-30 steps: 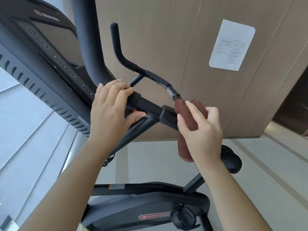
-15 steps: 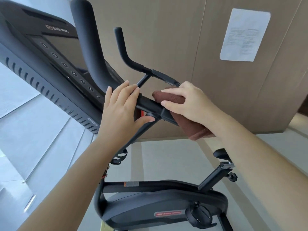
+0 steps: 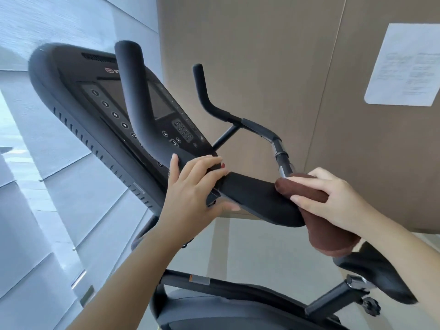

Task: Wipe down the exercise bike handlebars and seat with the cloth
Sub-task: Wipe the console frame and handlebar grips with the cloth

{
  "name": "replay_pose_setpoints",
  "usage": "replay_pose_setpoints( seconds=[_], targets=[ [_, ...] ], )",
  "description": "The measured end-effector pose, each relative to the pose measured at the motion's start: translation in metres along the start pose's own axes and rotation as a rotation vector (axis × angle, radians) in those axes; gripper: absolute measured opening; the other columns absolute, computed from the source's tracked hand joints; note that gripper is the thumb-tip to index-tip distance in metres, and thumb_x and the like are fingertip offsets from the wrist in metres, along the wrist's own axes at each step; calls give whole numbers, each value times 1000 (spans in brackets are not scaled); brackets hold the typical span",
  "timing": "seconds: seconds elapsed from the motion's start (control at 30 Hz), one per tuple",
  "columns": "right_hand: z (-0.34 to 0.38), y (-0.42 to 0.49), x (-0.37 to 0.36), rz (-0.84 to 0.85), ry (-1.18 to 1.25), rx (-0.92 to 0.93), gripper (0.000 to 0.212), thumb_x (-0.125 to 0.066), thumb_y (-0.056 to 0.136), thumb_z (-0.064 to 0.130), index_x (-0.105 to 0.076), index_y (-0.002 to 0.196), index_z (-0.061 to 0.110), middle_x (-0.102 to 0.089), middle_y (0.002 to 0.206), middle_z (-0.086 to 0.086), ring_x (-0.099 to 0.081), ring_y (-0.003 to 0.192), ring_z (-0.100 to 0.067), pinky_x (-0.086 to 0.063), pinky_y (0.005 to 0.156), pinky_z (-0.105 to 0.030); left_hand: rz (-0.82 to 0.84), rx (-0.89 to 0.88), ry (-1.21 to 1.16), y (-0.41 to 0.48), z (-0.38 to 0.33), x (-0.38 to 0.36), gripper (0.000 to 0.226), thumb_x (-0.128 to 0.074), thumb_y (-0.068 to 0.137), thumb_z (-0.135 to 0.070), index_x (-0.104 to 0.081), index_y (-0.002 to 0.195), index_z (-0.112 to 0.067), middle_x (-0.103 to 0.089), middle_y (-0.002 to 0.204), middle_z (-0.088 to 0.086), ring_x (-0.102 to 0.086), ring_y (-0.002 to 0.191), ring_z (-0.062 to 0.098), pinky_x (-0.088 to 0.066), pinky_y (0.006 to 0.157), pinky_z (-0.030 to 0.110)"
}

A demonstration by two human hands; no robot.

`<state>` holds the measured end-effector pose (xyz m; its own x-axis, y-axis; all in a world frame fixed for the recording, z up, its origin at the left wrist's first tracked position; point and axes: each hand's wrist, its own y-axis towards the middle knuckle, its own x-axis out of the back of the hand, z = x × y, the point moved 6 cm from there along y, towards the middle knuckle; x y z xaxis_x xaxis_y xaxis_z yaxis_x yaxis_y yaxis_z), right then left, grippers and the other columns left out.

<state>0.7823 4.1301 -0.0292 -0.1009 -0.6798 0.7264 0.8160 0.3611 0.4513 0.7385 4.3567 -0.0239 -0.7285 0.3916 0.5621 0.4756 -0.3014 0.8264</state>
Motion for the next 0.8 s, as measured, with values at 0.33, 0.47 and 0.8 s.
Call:
replay_pose_setpoints(
  seconds=[0.33,0.47,0.8],
  targets=[
    [58,57,-39,262,95,331,42,-56,78,53,-46,118,58,-45,110,12,-44,103,1,-32,86,-18,-83,163,-93,6,-5,-2,57,-52,64,-72,-49,89,-21,-52,99,-7,-48,98,11,-20,99,62],
    [41,53,-36,332,96,384,43,-53,80,51,-38,118,64,-43,106,13,-41,93,7,-31,78,-5,-63,237,-114,5,-4,-2,62,-60,58,-68,-62,90,-15,-58,100,-3,-48,102,9,-8,109,44],
    [-40,34,-4,230,107,241,42,-59,76,42,-43,95,76,-51,94,14,-51,93,2,-38,75,-6,-57,294,-136,5,-11,3,69,-64,54,-66,-67,94,-10,-56,101,-7,-47,105,8,-5,109,47]
  ],
)
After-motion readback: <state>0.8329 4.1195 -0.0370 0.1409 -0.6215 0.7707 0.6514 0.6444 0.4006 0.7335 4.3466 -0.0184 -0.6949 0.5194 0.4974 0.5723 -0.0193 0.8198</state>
